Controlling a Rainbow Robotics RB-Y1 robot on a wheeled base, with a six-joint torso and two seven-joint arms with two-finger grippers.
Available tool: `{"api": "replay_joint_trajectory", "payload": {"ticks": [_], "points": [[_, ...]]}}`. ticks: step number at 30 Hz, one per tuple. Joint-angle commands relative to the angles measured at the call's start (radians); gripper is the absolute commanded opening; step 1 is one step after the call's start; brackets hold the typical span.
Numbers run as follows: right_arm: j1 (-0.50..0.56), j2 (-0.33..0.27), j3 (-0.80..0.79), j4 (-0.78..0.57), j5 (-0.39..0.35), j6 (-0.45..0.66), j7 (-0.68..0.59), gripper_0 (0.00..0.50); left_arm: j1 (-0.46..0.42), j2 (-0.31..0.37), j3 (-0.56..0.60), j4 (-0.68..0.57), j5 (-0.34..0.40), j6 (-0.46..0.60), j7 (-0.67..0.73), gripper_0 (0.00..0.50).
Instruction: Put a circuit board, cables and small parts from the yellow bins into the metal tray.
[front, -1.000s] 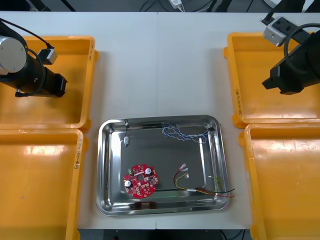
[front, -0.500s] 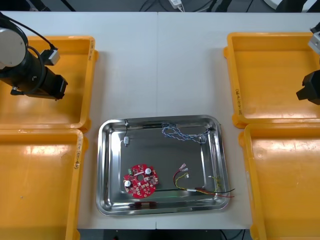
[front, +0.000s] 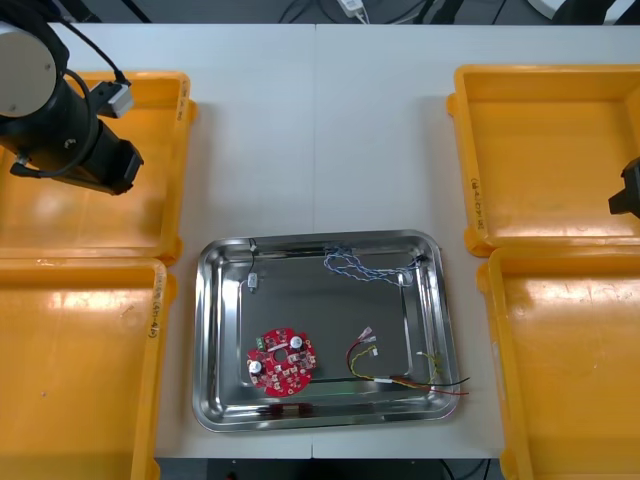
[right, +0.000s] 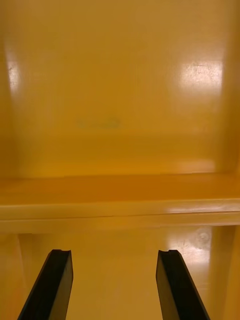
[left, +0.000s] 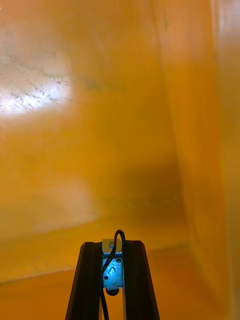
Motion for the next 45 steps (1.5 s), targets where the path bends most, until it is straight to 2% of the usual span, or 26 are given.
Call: {"api": "replay_joint_trajectory", "payload": {"ticks": [1, 15, 22, 35, 45], "points": [[0.011, -0.06, -0.036, 0.012, -0.029, 0.003, -0.021, 0.484, -0.046, 0.043, 0.04, -0.113, 0.007, 0.073, 0.219, 0.0], [0.092, -0.103, -0.041, 0.012, -0.066, -0.083, -0.042, 0.484, -0.069, -0.049, 0.04, -0.344, 0.019, 0.22, 0.515, 0.0], [0.13, -0.103, -0.053, 0.012, -0.073, -0.118, -0.057, 0.484, -0.071, -0.13, -0.009, -0.426, -0.032, 0.226, 0.65, 0.0], [0.139, -0.103, -0.059, 0.012, -0.072, -0.124, -0.065, 0.484, -0.068, -0.268, -0.171, -0.436, -0.161, 0.226, 0.762, 0.0], [0.139, -0.103, -0.059, 0.012, -0.08, -0.124, -0.077, 0.486, -0.031, -0.308, -0.263, -0.435, -0.204, 0.171, 0.859, 0.0]]}}
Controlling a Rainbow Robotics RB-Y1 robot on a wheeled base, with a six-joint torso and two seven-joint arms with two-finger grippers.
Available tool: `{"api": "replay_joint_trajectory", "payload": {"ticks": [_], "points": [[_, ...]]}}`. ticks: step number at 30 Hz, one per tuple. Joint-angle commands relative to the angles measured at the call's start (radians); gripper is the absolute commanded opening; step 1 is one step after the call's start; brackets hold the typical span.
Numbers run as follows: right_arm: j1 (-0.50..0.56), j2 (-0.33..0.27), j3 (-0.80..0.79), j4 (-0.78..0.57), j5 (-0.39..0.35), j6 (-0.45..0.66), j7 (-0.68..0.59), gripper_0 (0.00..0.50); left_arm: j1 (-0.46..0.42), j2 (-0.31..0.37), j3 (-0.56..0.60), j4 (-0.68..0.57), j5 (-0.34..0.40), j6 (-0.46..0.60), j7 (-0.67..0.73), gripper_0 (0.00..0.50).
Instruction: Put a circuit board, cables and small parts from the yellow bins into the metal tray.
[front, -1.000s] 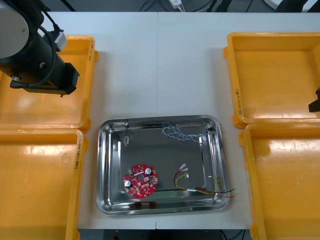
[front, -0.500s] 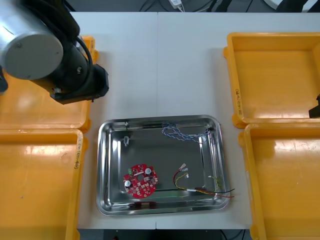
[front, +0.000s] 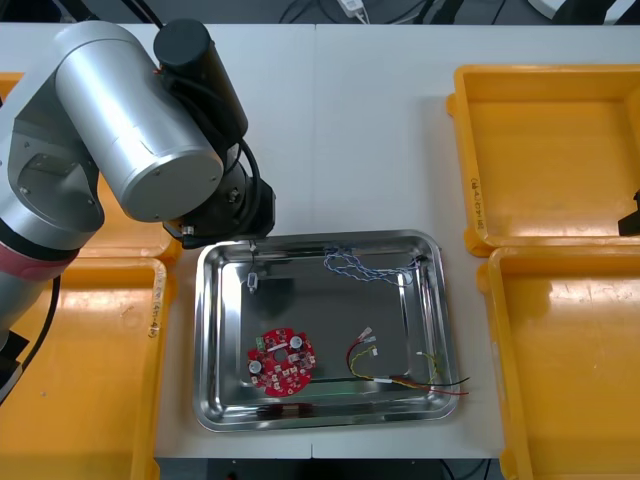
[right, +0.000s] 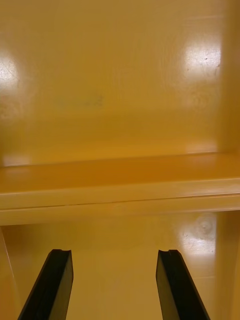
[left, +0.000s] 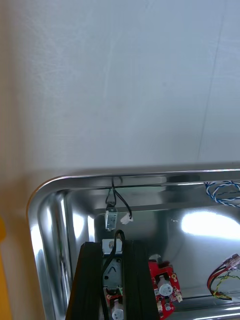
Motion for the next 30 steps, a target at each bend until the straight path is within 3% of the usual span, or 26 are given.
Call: {"api": "replay_joint_trajectory", "payload": {"ticks": [1, 30], "points": [[0.009, -0.044, -0.037, -0.006, -0.011, -0.009, -0.059, 0.485, -0.005, -0.034, -0.045, -0.025, -0.034, -0.039, 0.113, 0.0], [0.009, -0.044, -0.037, -0.006, -0.009, 0.002, -0.064, 0.484, 0.128, -0.045, -0.182, 0.006, -0.157, -0.217, 0.176, 0.001]]}}
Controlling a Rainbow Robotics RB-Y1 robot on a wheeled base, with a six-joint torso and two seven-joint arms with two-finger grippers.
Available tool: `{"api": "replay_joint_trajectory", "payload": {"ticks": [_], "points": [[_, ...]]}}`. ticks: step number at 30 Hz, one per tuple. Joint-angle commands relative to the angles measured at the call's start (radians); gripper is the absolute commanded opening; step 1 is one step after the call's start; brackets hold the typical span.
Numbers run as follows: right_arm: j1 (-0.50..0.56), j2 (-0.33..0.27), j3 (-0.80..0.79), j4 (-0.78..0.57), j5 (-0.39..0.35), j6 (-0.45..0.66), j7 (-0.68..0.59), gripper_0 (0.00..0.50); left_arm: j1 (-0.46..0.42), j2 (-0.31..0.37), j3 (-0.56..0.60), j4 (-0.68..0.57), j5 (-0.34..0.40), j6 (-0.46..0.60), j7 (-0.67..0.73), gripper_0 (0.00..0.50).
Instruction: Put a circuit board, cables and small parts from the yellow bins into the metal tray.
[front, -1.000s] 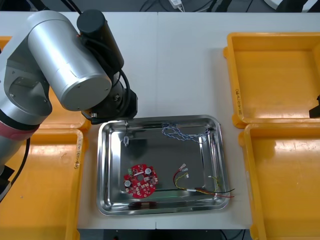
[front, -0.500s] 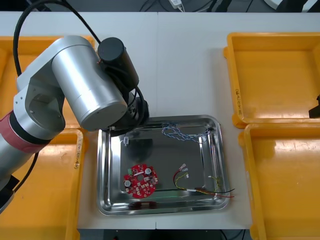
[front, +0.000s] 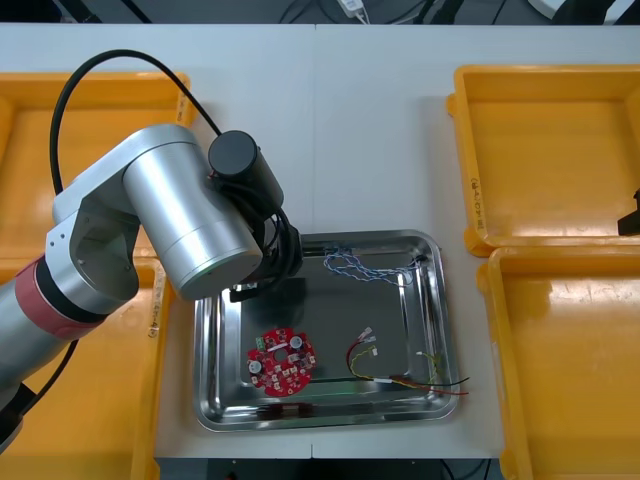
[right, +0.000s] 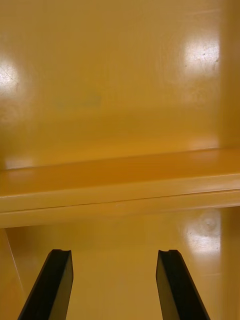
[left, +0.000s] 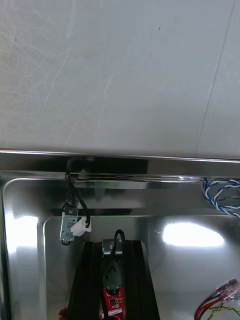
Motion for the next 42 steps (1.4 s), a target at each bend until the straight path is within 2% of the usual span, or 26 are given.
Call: {"api": "replay_joint_trajectory", "payload": {"ticks": [1, 10, 26, 27, 28, 29, 30, 42], "points": [[0.008, -0.044, -0.036, -0.007, -0.006, 0.002, -0.027, 0.485, 0.023, -0.023, -0.017, 0.009, -0.014, -0.042, 0.011, 0.0], [0.008, -0.044, -0.036, -0.007, -0.006, 0.002, -0.027, 0.484, 0.023, -0.023, -0.041, 0.061, -0.036, -0.081, 0.003, 0.0], [0.008, -0.044, -0.036, -0.007, -0.006, 0.002, -0.027, 0.484, 0.023, -0.018, -0.043, 0.03, -0.017, -0.081, 0.017, 0.002], [0.008, -0.044, -0.036, -0.007, -0.006, 0.002, -0.027, 0.484, 0.023, -0.016, -0.041, 0.026, -0.017, -0.081, 0.019, 0.043], [0.008, -0.044, -0.036, -0.007, -0.006, 0.002, -0.027, 0.486, 0.024, -0.016, -0.043, 0.021, -0.017, -0.081, 0.02, 0.264], [0.008, -0.044, -0.036, -0.007, -0.006, 0.002, -0.027, 0.483, 0.023, -0.015, -0.041, 0.018, -0.017, -0.081, 0.02, 0.4], [0.008, -0.044, -0.036, -0.007, -0.006, 0.002, -0.027, 0.484, 0.023, -0.015, -0.041, 0.015, -0.017, -0.081, 0.025, 0.5], [0.008, -0.044, -0.036, -0.007, -0.006, 0.002, -0.027, 0.484, 0.023, -0.012, -0.041, -0.003, -0.014, -0.081, 0.048, 0.5]]}}
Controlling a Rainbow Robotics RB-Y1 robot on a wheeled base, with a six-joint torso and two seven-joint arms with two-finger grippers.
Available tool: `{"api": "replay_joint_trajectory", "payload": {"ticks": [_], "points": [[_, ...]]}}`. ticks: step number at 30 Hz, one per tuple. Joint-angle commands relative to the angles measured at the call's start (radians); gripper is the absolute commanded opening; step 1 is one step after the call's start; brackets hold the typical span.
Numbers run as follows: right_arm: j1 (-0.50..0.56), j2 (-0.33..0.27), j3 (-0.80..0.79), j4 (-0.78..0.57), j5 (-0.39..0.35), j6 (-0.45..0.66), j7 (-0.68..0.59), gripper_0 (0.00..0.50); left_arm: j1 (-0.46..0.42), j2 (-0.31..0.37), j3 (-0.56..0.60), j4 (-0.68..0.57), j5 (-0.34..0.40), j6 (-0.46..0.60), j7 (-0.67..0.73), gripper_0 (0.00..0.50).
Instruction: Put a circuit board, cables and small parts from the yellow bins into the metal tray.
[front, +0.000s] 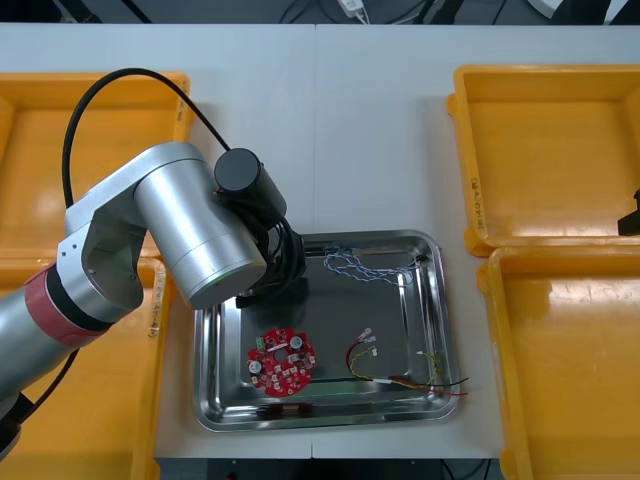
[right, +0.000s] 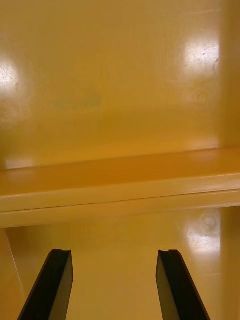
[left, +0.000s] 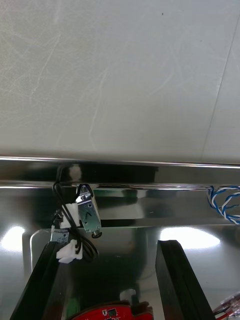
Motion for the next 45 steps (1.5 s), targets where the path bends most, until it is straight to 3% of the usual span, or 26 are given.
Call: {"api": "replay_joint_trajectory", "payload": {"ticks": [1, 15, 20, 30, 45], "points": [[0.008, -0.044, -0.036, -0.007, -0.006, 0.001, -0.027, 0.484, 0.006, -0.012, -0.013, -0.041, 0.008, -0.009, 0.048, 0.5], [0.008, -0.044, -0.036, -0.007, -0.006, 0.001, -0.027, 0.485, 0.005, 0.007, 0.002, -0.043, 0.009, -0.009, 0.031, 0.5], [0.008, -0.044, -0.036, -0.007, -0.006, 0.001, -0.027, 0.484, -0.014, 0.024, 0.036, -0.044, 0.049, -0.003, 0.012, 0.5], [0.008, -0.044, -0.036, -0.007, -0.006, 0.001, -0.027, 0.483, -0.083, 0.088, 0.148, -0.066, 0.195, 0.071, -0.027, 0.5], [0.008, -0.044, -0.036, -0.007, -0.006, 0.001, -0.027, 0.484, -0.206, 0.249, 0.302, -0.078, 0.446, 0.118, -0.05, 0.5]]}}
